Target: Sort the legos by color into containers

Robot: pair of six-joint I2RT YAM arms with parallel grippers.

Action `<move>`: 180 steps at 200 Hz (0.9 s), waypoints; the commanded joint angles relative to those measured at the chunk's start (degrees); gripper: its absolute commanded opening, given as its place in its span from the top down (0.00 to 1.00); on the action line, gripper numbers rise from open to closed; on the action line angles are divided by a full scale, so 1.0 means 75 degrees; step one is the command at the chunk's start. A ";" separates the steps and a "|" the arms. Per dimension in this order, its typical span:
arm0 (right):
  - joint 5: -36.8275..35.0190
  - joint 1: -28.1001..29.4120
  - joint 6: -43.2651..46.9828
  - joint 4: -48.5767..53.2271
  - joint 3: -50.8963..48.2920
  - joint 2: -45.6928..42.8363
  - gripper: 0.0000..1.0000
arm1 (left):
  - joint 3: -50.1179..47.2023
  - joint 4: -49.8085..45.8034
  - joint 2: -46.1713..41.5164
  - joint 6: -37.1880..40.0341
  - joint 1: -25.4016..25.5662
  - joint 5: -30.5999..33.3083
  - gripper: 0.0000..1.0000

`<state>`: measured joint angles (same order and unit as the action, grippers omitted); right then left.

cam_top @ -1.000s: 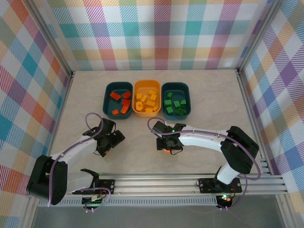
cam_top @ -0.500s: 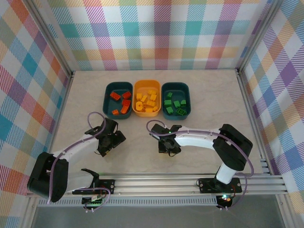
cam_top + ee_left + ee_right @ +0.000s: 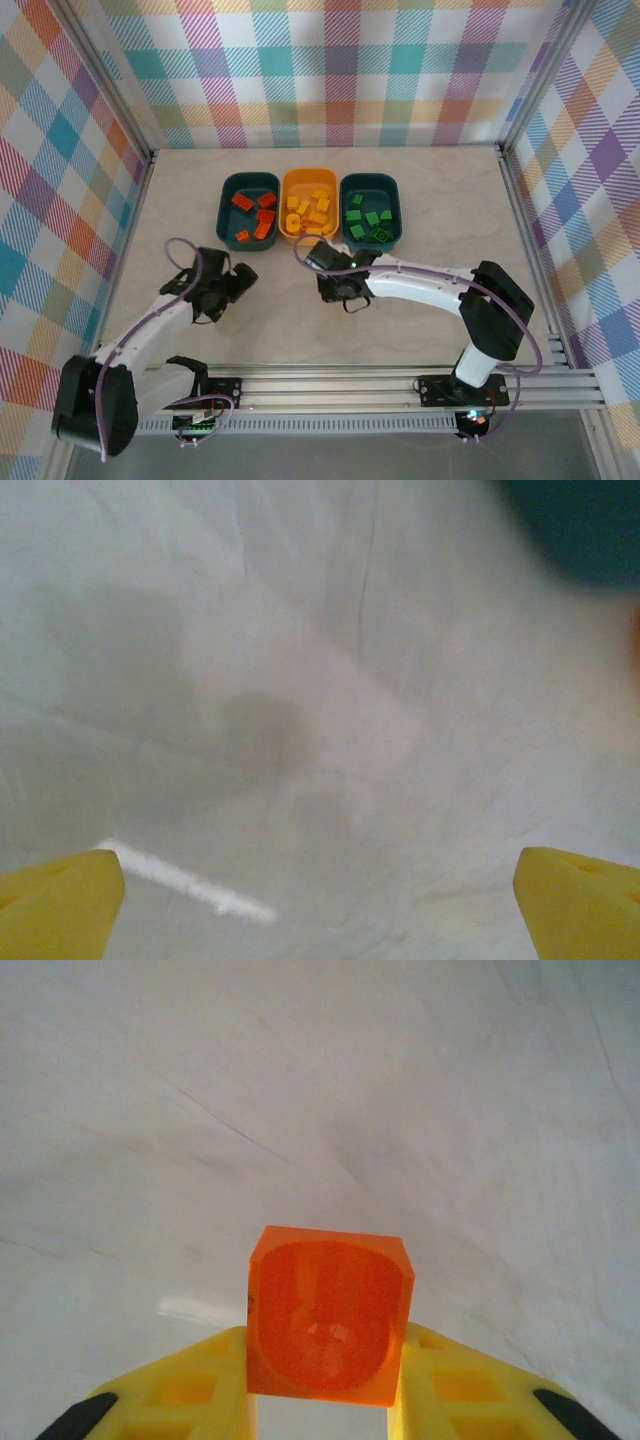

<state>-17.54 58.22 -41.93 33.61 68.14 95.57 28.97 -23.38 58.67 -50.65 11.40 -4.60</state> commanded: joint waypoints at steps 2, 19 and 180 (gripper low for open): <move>-0.0289 -0.0008 0.1617 -0.1266 0.1265 0.0418 0.71 | -0.0390 0.0153 -0.0769 -0.0727 -0.1032 -0.1025 0.00; -0.0129 -0.0111 0.2261 -0.1524 0.2582 0.1396 0.71 | -0.0624 0.0053 -0.1231 -0.1156 -0.1520 -0.1259 0.00; 0.2157 -0.1188 0.3349 0.0629 0.9489 0.5679 0.42 | -0.0521 -0.1185 -0.1771 -0.0948 -0.2364 -0.1965 0.00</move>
<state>-2.92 48.53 -18.98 39.18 142.56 145.64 22.44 -32.80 44.31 -57.69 -5.56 -17.67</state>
